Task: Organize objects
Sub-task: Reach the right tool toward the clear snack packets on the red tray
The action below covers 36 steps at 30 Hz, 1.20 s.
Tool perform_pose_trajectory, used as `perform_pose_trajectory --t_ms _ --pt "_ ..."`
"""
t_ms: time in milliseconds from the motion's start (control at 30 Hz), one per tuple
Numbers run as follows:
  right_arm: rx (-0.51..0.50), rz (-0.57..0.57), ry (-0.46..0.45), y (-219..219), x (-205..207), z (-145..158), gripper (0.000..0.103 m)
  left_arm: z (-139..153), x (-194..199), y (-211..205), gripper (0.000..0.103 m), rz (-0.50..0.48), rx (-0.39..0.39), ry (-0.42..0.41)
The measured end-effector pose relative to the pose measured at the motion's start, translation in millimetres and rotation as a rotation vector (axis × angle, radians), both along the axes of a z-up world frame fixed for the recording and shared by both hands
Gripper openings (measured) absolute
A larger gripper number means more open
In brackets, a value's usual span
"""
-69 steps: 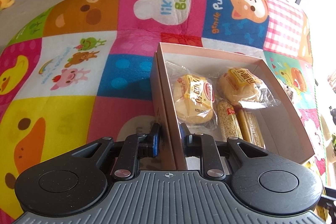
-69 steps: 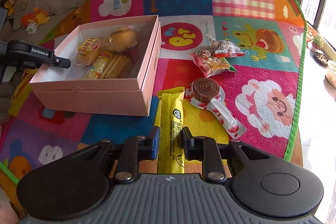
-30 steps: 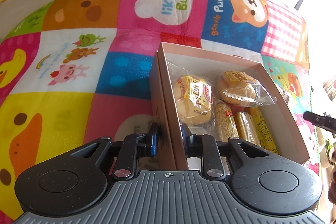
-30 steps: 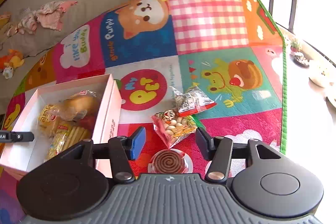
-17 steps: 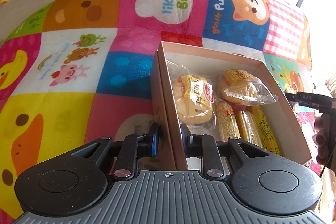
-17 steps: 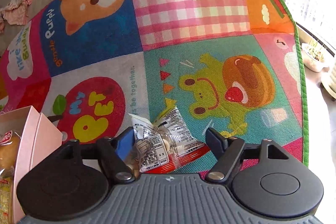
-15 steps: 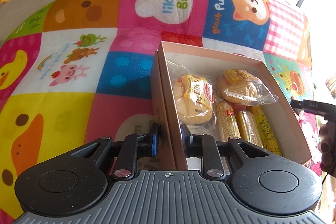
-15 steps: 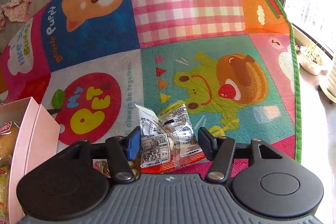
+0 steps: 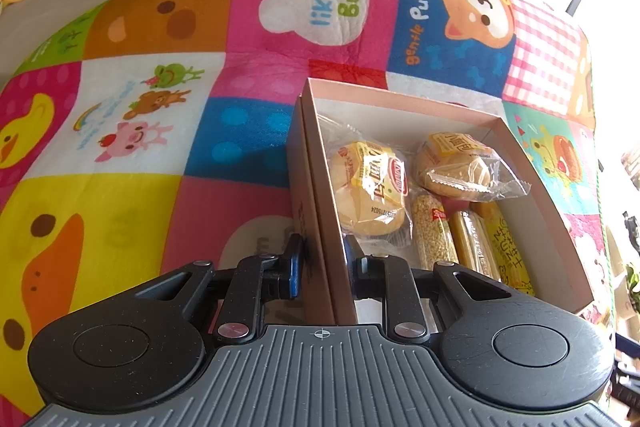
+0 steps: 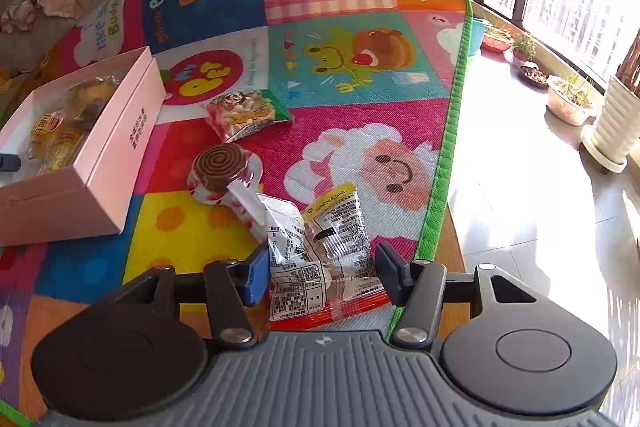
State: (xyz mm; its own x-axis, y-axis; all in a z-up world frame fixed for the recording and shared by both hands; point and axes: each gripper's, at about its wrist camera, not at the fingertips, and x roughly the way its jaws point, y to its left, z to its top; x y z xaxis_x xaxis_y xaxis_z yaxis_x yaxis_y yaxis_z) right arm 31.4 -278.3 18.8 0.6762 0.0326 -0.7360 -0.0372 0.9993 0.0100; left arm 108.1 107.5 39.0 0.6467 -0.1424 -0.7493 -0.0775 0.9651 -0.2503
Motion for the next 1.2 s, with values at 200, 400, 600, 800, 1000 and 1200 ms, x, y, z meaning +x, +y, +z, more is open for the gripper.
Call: perform_pose_trajectory --t_ms 200,400,600,800,1000,1200 --pt "-0.068 0.171 -0.055 39.6 -48.5 -1.7 0.085 -0.6 -1.3 1.2 0.024 -0.005 -0.003 0.001" --pt "-0.094 0.076 -0.034 27.7 -54.8 -5.2 0.089 -0.6 -1.7 1.8 0.024 -0.004 -0.004 0.003" --pt "-0.008 0.047 -0.028 21.9 -54.3 -5.9 0.097 -0.6 -3.4 1.5 0.024 -0.003 -0.005 0.004" --pt "0.117 -0.017 -0.028 20.3 -50.4 -10.8 0.103 -0.8 -3.0 1.4 0.024 -0.001 -0.007 0.009" --pt "0.145 -0.067 -0.029 20.0 -49.6 -11.3 0.103 -1.7 -4.1 2.7 0.024 0.003 -0.017 0.003" --pt "0.078 -0.054 -0.011 29.3 -46.6 -13.5 0.103 -1.8 -4.2 2.5 0.025 0.003 -0.014 0.005"
